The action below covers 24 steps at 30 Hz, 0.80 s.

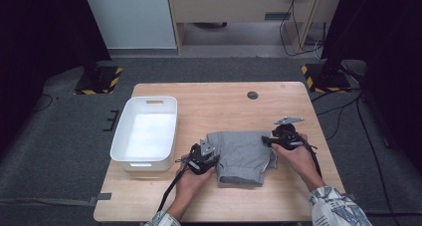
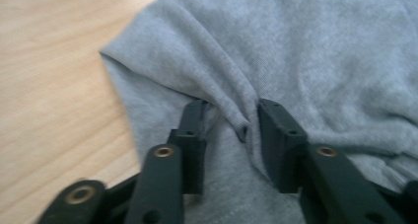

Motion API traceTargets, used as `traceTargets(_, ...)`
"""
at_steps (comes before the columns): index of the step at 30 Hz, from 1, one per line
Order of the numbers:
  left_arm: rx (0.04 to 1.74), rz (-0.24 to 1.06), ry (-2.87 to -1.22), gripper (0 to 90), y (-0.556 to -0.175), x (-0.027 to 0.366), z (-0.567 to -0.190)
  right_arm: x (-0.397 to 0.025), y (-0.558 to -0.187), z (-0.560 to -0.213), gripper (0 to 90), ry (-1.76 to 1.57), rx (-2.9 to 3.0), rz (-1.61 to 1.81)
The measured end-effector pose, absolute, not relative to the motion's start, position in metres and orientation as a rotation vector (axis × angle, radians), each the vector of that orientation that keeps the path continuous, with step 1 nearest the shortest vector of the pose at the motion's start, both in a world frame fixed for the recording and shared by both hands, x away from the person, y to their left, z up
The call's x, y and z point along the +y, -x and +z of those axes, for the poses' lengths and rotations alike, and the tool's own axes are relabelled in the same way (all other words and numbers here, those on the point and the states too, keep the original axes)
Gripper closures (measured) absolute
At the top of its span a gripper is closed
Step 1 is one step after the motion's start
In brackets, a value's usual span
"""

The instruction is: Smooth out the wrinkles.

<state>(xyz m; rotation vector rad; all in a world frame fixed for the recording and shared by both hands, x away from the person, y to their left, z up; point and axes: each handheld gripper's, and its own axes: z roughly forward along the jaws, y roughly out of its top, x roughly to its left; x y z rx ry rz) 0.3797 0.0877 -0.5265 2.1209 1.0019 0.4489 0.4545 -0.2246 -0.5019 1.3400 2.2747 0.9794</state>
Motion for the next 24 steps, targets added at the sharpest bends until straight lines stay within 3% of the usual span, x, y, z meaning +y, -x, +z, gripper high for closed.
traceTargets(3, 0.992, 0.444, -2.146, 71.9, -0.3795, 0.0871, -0.5253, -0.2255, -0.4576, -0.5048, 80.3, -1.331, 2.299, 0.966)
traceTargets(7, 0.978, 0.459, -2.173, 82.6, -0.3787, 0.0842, -0.5247, -0.2262, -0.4584, -0.5074, 84.9, -1.320, 2.316, 0.933)
traceTargets(17, 0.989, 0.461, -2.151, 84.7, -0.3763, 0.0883, -0.5255, -0.2314, -0.4623, -0.5111, 83.9, -1.339, 2.288, 0.900)
traceTargets(19, 0.988, 0.472, -2.134, 81.9, -0.3758, 0.0886, -0.5250, -0.2300, -0.4613, -0.5098, 75.9, -1.333, 2.279, 0.906)
traceTargets(21, 0.983, 0.498, -2.108, 70.1, -0.3744, 0.0893, -0.5223, -0.2292, -0.4603, -0.5075, 64.8, -1.324, 2.253, 0.929)
traceTargets(24, 0.955, 0.540, -2.092, 62.5, -0.3707, 0.0905, -0.5169, -0.2305, -0.4571, -0.5015, 51.5, -1.297, 2.226, 0.959)
